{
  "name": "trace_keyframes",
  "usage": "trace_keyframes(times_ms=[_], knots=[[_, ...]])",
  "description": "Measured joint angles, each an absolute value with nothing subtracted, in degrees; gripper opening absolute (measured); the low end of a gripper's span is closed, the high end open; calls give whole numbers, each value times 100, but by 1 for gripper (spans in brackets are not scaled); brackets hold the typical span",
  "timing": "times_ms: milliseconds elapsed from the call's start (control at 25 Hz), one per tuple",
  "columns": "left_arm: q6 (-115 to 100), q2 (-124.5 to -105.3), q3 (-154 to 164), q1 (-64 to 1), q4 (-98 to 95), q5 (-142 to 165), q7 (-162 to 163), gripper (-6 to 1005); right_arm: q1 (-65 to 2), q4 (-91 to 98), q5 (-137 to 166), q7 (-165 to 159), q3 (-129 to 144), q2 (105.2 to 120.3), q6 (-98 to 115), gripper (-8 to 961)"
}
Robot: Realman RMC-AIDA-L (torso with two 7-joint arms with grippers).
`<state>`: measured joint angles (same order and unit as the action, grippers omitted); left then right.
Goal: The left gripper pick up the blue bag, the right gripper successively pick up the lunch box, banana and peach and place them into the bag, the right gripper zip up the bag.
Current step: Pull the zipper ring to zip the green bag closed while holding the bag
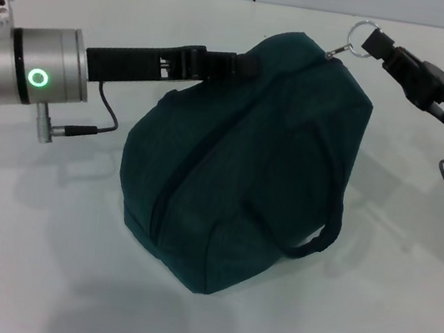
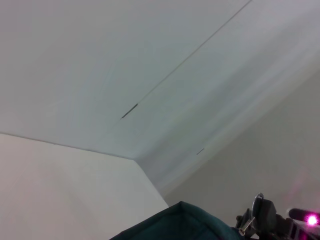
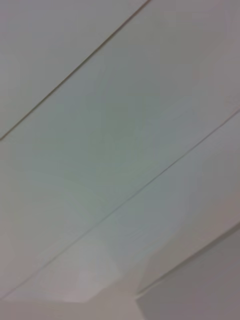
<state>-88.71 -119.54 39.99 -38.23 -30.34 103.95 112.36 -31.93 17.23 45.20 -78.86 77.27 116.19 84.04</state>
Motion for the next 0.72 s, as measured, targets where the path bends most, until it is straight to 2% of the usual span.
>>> trace_keyframes(times_ms=[720], knots=[[-9050, -11967, 4060, -3803, -2883, 10152, 10928, 67, -3131, 1367, 4262, -9840, 7734, 11617, 8430, 3]])
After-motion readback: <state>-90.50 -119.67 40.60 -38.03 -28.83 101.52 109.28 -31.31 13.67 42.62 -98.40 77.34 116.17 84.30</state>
